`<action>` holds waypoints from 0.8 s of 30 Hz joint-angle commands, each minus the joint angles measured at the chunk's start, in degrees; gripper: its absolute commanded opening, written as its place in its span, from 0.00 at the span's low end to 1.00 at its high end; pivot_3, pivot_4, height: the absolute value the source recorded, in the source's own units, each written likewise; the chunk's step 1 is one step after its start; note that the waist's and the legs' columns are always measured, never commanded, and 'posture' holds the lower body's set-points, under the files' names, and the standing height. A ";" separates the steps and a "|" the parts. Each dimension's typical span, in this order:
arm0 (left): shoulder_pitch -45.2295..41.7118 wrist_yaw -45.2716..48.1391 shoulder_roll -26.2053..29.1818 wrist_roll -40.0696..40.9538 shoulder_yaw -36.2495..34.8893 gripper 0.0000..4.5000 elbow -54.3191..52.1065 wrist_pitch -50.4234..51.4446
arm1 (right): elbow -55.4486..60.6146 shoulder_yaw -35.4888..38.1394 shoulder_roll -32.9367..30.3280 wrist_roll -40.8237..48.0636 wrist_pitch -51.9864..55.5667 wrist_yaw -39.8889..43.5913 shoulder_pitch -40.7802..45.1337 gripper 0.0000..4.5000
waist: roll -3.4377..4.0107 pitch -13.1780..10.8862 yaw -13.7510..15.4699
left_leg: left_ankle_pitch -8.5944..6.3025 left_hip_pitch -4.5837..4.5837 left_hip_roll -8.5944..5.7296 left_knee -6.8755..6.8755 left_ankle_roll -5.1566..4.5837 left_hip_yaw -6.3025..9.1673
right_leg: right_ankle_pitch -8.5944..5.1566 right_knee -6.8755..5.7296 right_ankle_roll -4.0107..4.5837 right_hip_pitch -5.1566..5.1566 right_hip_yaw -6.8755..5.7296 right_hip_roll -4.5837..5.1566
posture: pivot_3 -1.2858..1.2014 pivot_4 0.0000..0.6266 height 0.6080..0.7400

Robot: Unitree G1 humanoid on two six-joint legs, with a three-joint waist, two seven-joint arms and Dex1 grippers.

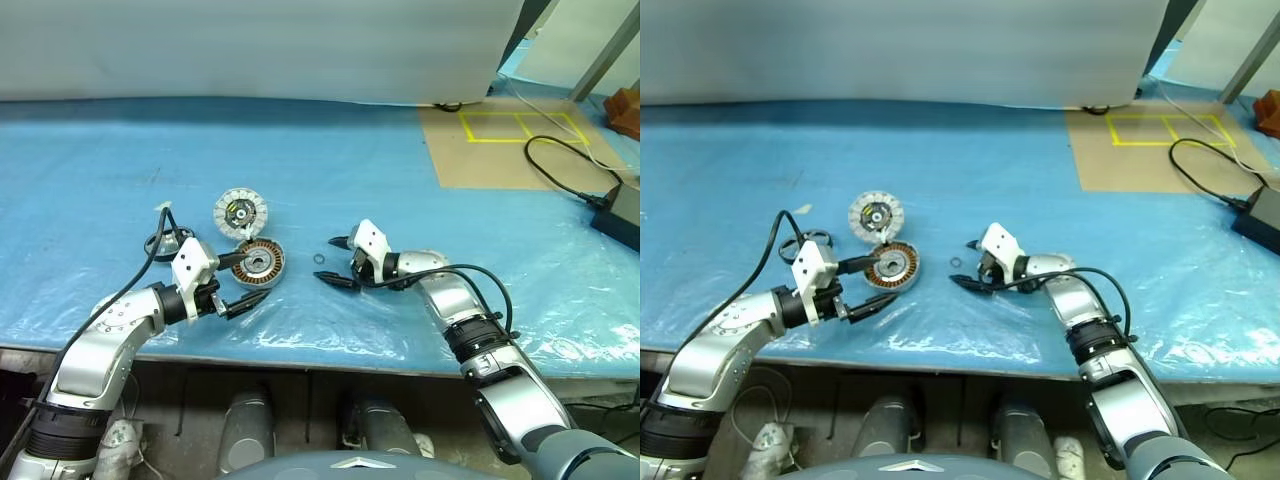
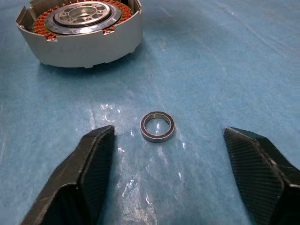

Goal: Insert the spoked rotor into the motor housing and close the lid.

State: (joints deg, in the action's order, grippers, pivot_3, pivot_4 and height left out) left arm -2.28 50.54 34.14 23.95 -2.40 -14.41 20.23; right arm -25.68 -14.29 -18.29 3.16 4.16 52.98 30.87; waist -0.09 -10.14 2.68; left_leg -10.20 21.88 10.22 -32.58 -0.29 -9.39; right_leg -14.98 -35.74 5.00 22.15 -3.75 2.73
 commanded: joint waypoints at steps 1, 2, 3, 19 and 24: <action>-0.91 0.04 0.15 0.16 -0.29 1.00 -1.37 -0.94 | 0.55 0.32 -0.18 -0.18 0.04 0.08 0.30 0.66 | 0.00 0.00 -0.01 | 0.00 0.00 0.00 0.00 0.00 0.00 | 0.00 0.00 0.00 0.00 0.00 0.00 | 0.52 0.24 1.00; -0.94 0.06 0.14 0.16 -0.26 1.00 -1.34 -0.95 | 0.76 0.24 -0.02 -0.19 0.13 -0.03 0.29 0.58 | 0.00 0.00 -0.02 | 0.00 0.00 0.01 0.00 0.00 0.00 | 0.00 0.00 0.00 0.00 0.00 0.00 | 0.52 0.24 1.00; -1.03 0.06 0.11 0.14 -0.20 1.00 -1.32 -0.92 | 1.21 0.04 0.29 -0.18 0.27 -0.13 0.23 0.51 | 0.00 0.00 -0.03 | 0.00 0.00 0.01 0.00 0.00 0.00 | 0.00 0.00 0.00 0.00 0.00 0.00 | 0.52 0.24 1.00; -1.14 0.07 0.28 0.06 -0.43 1.00 -0.94 -0.93 | 3.85 0.13 -0.25 -0.02 4.14 1.17 0.13 0.14 | 0.00 0.00 -0.03 | 0.00 0.00 0.01 -0.01 -0.01 0.00 | 0.00 -0.01 0.00 0.00 0.00 0.00 | 0.52 0.24 1.00; -1.54 0.18 0.09 -0.02 -0.12 1.00 -0.63 -1.04 | 3.41 1.77 0.03 0.57 4.65 -0.18 0.57 0.43 | 0.00 0.00 -0.01 | 0.00 0.00 0.01 -0.03 0.00 0.00 | 0.00 -0.02 0.00 0.00 0.00 0.00 | 0.52 0.24 1.00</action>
State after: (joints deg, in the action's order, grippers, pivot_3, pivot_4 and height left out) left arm -3.22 50.50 34.04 23.80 -2.19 -14.24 20.22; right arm -23.35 -13.89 -18.04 2.73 8.29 53.46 30.86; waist -0.09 -10.14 2.67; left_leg -10.19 21.88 10.23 -32.62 -0.29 -9.39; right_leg -14.98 -35.76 5.00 22.14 -3.75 2.73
